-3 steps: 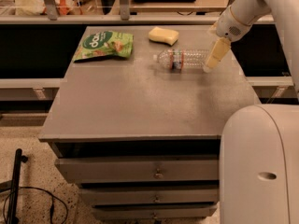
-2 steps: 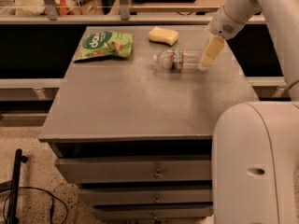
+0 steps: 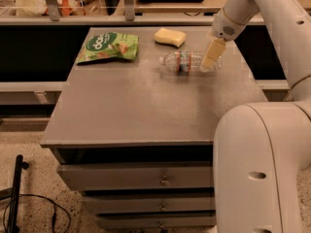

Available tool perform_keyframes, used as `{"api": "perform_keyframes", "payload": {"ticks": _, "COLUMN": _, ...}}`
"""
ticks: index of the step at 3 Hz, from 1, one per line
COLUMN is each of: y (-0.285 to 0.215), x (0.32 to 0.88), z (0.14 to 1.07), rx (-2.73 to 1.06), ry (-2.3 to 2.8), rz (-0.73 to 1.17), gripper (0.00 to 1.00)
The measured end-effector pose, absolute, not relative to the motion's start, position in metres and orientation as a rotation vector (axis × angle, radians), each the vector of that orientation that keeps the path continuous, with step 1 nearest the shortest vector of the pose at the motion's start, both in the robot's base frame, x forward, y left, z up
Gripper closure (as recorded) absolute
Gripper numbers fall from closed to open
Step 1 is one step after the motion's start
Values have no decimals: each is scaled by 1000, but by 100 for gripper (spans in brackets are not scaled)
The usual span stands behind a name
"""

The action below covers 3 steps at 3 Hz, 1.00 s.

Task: Pick water bottle

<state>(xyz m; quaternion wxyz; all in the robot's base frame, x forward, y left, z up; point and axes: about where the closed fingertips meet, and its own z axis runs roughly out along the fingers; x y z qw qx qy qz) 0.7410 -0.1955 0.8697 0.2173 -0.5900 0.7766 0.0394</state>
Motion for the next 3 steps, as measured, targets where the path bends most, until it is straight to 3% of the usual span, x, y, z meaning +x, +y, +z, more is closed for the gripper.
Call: {"api": "perform_keyframes", "payload": {"ticks": 3, "y": -195, "x": 733, "z": 867, "rx": -1652, "ry": 2147, "rz": 119, "gripper": 86}}
